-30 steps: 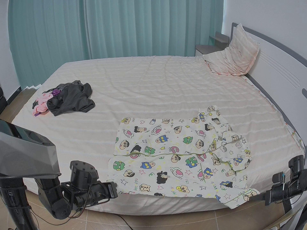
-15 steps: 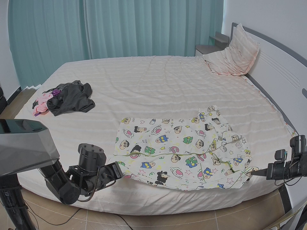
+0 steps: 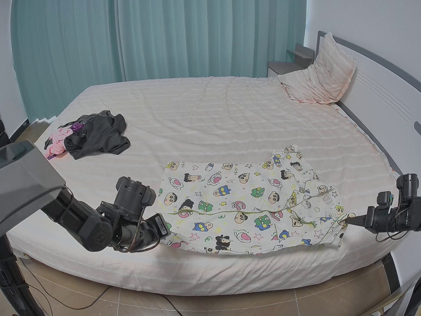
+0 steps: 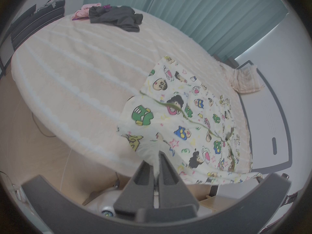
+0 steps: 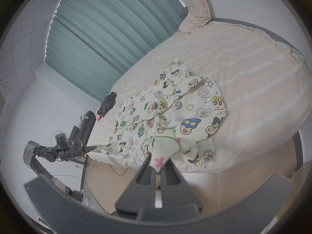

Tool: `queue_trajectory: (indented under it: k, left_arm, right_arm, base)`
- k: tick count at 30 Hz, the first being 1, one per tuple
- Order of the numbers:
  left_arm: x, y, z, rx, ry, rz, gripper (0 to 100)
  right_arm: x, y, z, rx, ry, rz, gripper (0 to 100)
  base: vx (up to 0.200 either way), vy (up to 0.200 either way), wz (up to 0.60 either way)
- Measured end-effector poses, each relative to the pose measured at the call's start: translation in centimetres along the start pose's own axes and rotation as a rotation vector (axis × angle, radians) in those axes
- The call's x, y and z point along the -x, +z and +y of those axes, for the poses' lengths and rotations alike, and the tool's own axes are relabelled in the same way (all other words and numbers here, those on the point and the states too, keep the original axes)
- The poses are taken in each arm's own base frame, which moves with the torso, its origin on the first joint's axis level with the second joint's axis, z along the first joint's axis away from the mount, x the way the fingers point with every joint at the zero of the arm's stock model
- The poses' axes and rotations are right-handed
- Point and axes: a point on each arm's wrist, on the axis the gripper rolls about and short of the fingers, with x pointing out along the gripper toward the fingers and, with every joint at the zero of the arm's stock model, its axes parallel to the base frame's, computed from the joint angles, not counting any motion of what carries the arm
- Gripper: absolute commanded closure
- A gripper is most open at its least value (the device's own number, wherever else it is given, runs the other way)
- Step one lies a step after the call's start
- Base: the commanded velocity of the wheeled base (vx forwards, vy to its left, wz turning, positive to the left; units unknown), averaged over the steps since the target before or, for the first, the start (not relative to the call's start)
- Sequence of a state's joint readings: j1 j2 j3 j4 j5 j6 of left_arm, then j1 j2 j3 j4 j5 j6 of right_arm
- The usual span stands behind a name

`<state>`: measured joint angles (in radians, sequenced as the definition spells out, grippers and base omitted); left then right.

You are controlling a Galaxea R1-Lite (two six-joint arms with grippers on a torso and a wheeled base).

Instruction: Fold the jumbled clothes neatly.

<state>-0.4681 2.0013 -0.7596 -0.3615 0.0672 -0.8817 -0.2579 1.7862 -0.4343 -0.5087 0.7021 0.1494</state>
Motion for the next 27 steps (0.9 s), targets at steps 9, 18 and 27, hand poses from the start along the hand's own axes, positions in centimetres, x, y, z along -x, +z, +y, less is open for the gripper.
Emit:
queue_trajectory:
  k: [9,18,27]
  left_arm:
    - [1.4,0.4,0.0,0.015,0.045,0.069,100]
    - [1.2,0.9,-0.5,0.022,0.033,0.059,100]
    - [-0.2,3.0,-0.6,0.147,0.020,0.033,100]
  right_arm:
    - [0.1,-0.4,-0.2,-0.004,-0.008,-0.008,100]
    - [-0.1,0.1,0.0,0.006,0.000,-0.019,100]
    - [-1.2,1.8,-0.1,-0.003,0.014,-0.032,100]
  base:
    - [0.000,0.000,0.00]
    - [0.000,0.000,0.00]
    - [0.000,0.000,0.00]
